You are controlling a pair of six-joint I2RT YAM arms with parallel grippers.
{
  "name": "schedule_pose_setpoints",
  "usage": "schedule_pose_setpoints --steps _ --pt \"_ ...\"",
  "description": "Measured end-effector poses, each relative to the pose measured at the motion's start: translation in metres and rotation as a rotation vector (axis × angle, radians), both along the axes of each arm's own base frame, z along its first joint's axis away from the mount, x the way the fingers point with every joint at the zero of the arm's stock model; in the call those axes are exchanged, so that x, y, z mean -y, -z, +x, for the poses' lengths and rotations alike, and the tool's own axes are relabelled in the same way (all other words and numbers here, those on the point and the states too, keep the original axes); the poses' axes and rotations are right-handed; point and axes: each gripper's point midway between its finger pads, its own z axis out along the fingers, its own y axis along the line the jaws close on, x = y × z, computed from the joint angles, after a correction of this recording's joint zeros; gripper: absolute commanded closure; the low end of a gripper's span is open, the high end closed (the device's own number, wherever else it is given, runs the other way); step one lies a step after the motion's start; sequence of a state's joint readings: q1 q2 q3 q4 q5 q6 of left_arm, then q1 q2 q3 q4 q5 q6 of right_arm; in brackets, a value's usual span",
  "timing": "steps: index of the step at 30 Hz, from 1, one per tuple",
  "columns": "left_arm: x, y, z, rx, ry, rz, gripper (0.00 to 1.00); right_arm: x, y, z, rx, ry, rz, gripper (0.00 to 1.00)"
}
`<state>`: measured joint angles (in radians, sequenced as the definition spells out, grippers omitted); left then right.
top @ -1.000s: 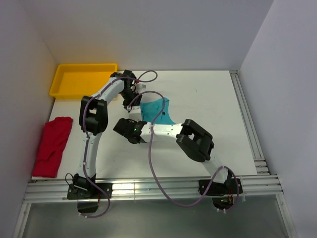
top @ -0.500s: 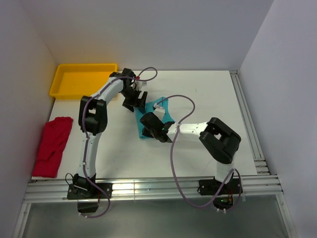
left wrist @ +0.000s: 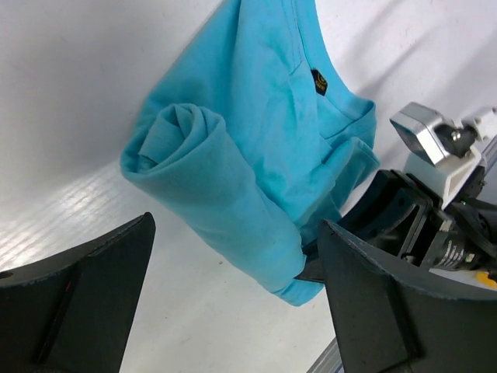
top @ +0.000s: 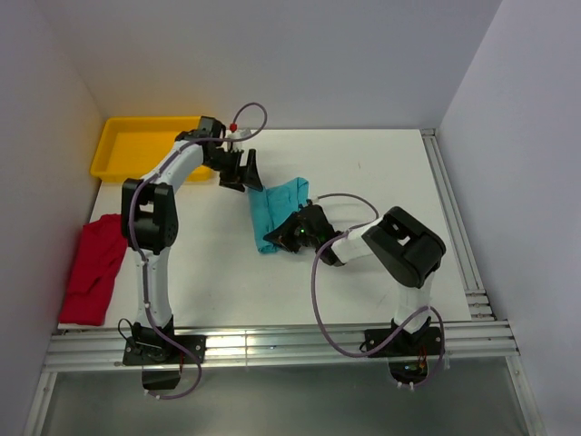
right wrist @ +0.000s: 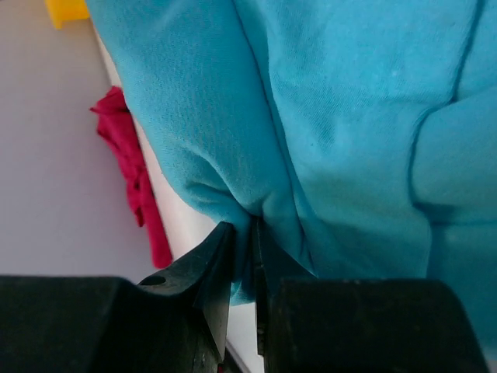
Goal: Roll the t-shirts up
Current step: Roll the tshirt
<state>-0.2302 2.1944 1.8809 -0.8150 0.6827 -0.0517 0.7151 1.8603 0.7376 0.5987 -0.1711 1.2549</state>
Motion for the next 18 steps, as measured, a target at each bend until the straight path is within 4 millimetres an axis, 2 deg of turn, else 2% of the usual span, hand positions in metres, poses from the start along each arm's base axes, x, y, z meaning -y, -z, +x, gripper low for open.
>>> schedule_pose_setpoints --steps 6,13,17,18 --pt "0.002 0.020 -0.017 -0.063 0.014 -0.012 0.09 0.001 -0.001 0.001 -0.039 -0.015 0.093 0.80" --pt "0.005 0.038 -0.023 -0.100 0.023 -0.029 0.11 0.002 0.001 0.001 -0.081 -0.025 0.215 0.82" --pt "0.005 0.053 -0.026 -0.133 0.020 -0.031 0.15 0.003 0.001 0.001 -0.099 -0.023 0.280 0.82" --pt "0.006 0.055 -0.027 -0.146 0.016 -0.036 0.20 0.003 0.001 0.001 -0.101 -0.022 0.286 0.82"
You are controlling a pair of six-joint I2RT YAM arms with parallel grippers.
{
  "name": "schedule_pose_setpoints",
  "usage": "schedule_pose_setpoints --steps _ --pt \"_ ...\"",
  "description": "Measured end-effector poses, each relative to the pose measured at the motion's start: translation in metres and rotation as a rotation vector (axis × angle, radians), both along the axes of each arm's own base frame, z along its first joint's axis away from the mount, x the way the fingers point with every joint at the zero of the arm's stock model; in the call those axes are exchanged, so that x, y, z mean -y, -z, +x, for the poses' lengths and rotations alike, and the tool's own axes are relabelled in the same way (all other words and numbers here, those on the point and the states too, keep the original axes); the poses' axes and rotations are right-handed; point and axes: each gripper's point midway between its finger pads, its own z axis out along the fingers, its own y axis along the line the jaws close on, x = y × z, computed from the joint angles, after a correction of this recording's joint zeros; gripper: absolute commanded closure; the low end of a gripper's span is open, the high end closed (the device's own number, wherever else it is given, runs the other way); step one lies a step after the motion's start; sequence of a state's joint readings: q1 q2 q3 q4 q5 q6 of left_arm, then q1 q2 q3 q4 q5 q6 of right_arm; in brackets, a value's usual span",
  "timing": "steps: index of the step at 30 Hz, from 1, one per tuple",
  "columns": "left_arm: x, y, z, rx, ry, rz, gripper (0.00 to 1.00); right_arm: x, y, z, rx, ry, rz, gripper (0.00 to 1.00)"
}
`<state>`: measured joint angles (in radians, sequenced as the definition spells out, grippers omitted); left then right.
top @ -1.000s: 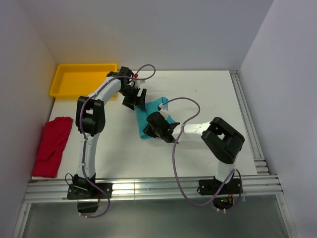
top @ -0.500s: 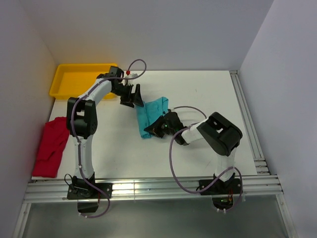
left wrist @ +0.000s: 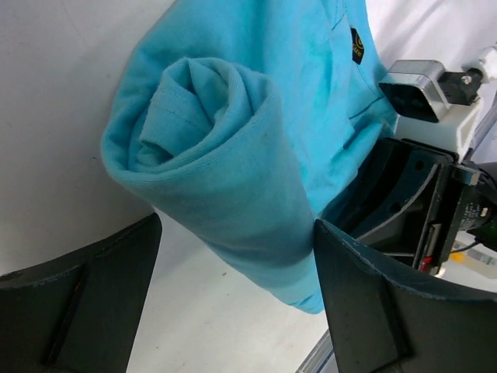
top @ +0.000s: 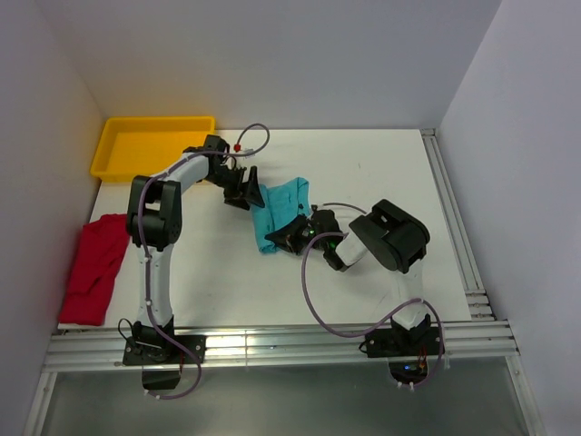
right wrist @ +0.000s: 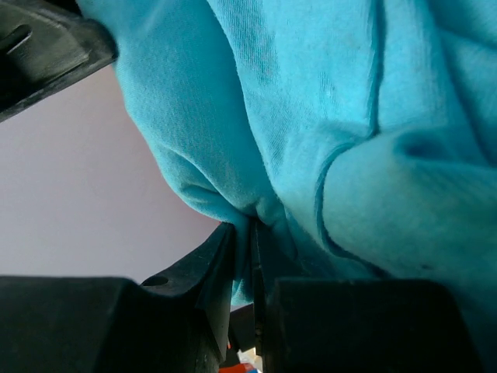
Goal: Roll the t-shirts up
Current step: Roll the tshirt
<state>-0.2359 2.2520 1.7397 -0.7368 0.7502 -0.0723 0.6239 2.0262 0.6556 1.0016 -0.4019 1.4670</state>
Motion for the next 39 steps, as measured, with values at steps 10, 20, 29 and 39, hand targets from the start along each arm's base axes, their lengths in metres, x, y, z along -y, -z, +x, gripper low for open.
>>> schedule_pose_setpoints --steps 10,20,29,39 --pt "0.004 0.006 0.001 -0.050 -0.011 0.011 0.99 0.002 -0.004 0.005 0.027 0.008 -0.082 0.65" --pt "-0.010 0.006 0.007 -0.017 0.047 0.204 1.00 -0.003 -0.026 0.021 0.203 0.031 -0.590 0.46" --pt "-0.031 0.013 -0.012 -0.056 0.124 0.328 1.00 -0.045 -0.057 0.003 0.377 -0.040 -0.913 0.39" --pt "-0.043 0.014 -0.025 -0.089 0.166 0.380 1.00 -0.071 -0.042 -0.017 0.484 -0.142 -1.205 0.39"
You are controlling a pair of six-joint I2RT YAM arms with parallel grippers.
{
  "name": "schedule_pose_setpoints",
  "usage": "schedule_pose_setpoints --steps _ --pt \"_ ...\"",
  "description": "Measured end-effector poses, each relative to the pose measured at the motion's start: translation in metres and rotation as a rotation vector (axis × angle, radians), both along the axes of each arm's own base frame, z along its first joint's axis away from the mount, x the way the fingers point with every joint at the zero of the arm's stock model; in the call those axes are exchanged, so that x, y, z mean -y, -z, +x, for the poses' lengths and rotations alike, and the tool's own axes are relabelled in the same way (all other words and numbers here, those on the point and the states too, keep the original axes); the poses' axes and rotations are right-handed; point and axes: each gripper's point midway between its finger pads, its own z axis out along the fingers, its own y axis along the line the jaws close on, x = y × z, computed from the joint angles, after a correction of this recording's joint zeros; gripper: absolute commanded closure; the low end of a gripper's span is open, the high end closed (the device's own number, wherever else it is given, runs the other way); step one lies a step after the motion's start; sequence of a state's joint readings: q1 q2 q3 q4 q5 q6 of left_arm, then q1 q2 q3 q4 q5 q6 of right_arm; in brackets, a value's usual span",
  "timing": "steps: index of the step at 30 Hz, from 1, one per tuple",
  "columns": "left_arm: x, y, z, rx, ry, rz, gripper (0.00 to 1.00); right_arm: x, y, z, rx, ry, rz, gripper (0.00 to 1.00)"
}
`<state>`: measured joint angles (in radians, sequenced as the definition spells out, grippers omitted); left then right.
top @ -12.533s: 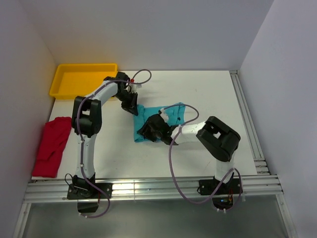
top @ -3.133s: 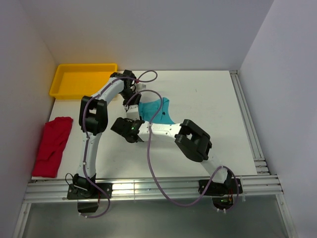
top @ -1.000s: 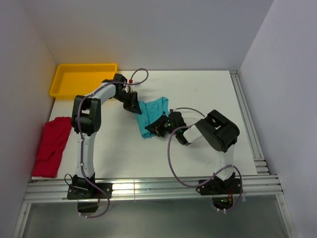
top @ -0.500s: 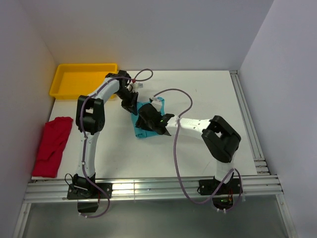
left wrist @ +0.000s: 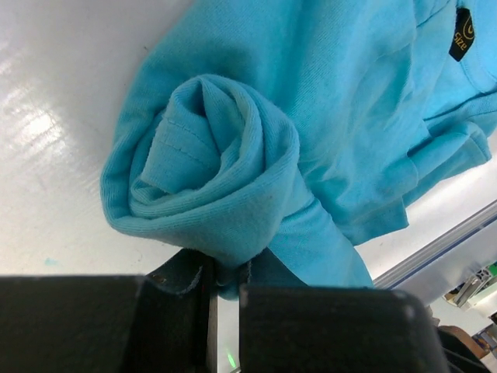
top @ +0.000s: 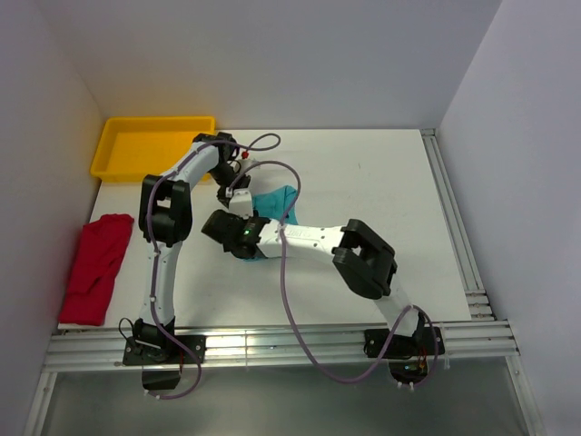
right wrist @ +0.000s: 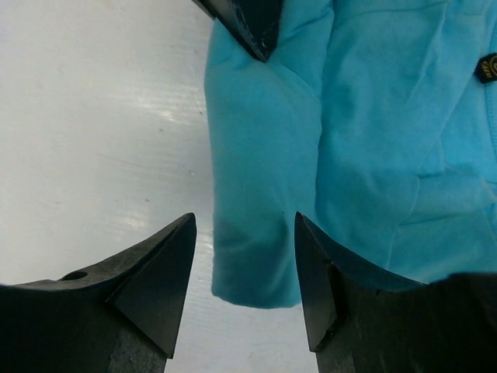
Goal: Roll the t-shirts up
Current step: Roll the tshirt
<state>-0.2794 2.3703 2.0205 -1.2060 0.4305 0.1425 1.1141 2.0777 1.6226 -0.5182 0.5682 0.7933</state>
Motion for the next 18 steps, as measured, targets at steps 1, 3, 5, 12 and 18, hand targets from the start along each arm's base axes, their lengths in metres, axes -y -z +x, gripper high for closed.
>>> schedule_pose_setpoints --steps 1,3,5,12,18 --pt "-0.001 0.000 -0.001 -0.003 0.003 0.004 1.00 -0.002 0.004 -0.001 0.004 -0.004 -0.025 0.39" --pt "-0.002 0.000 -0.003 -0.009 0.004 0.009 1.00 -0.005 0.009 -0.003 0.009 -0.012 -0.072 0.40" --pt "-0.003 0.000 -0.003 -0.011 0.007 0.012 1.00 -0.006 0.016 -0.006 0.007 -0.026 -0.109 0.43" --pt "-0.003 -0.001 -0.004 -0.011 0.015 0.014 0.91 0.000 0.023 -0.010 -0.003 -0.025 -0.150 0.65" --pt "-0.005 -0.001 -0.006 -0.012 0.028 0.020 0.51 0.010 0.033 -0.013 -0.026 -0.002 -0.085 0.80"
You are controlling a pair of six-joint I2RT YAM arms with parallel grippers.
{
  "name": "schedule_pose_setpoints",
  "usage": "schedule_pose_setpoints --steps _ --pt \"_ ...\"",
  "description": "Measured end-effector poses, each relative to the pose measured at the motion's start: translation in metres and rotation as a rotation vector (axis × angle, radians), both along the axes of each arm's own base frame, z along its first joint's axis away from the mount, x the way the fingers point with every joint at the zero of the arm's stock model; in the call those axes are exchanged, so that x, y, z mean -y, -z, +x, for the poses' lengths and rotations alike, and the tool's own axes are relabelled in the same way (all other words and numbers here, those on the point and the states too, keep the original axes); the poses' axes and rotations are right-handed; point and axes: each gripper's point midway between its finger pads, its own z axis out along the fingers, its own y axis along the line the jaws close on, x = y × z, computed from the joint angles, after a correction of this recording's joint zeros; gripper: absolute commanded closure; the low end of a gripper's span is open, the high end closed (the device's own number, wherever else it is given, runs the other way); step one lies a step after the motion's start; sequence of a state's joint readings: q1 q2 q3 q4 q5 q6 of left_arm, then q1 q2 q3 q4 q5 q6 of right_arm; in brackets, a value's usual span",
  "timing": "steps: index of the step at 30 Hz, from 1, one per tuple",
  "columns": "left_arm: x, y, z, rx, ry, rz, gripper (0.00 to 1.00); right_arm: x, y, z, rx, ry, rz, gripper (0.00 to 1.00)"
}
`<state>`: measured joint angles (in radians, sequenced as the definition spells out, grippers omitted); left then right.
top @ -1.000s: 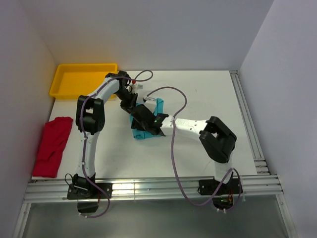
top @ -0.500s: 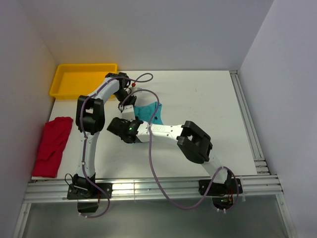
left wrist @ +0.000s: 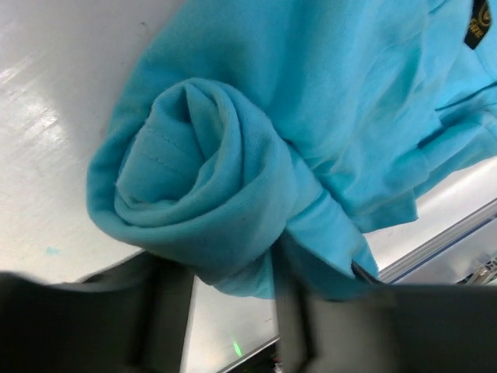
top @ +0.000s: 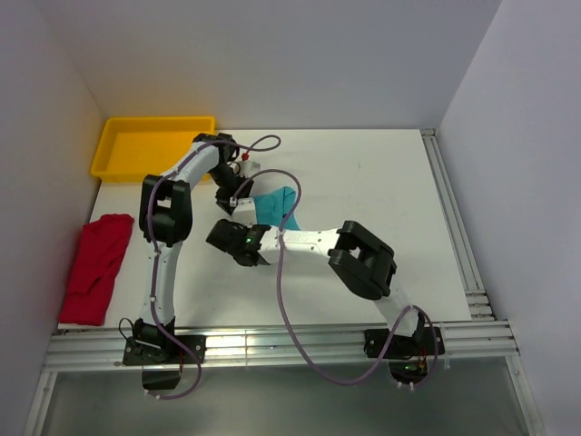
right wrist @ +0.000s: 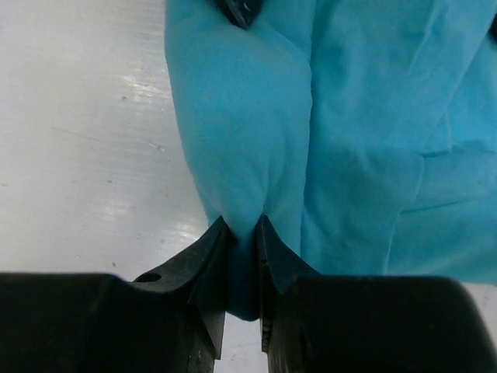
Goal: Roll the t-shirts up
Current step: Roll the tshirt
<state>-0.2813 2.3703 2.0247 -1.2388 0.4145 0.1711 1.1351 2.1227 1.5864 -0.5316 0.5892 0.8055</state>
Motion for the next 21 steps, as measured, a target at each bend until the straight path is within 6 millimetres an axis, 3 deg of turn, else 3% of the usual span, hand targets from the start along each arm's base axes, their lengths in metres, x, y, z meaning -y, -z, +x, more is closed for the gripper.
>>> schedule_pose_setpoints --steps 1,5,10,18,21 --pt "-0.001 0.000 0.000 -0.001 0.000 0.003 0.39 0.001 0.000 0.000 -0.007 0.006 0.033 0.81" --pt "-0.002 0.000 0.003 0.007 -0.007 -0.002 0.19 0.016 -0.003 0.000 -0.052 0.036 0.160 0.82" --pt "0.001 -0.008 0.014 0.055 -0.031 -0.055 0.14 0.037 -0.004 0.004 -0.109 0.091 0.335 0.82" --pt "0.011 -0.053 0.026 0.183 -0.089 -0.245 0.12 0.055 0.006 0.013 -0.229 0.165 0.649 0.83" --pt "0.012 -0.061 0.030 0.216 -0.112 -0.304 0.12 0.055 0.006 0.014 -0.266 0.176 0.736 0.83"
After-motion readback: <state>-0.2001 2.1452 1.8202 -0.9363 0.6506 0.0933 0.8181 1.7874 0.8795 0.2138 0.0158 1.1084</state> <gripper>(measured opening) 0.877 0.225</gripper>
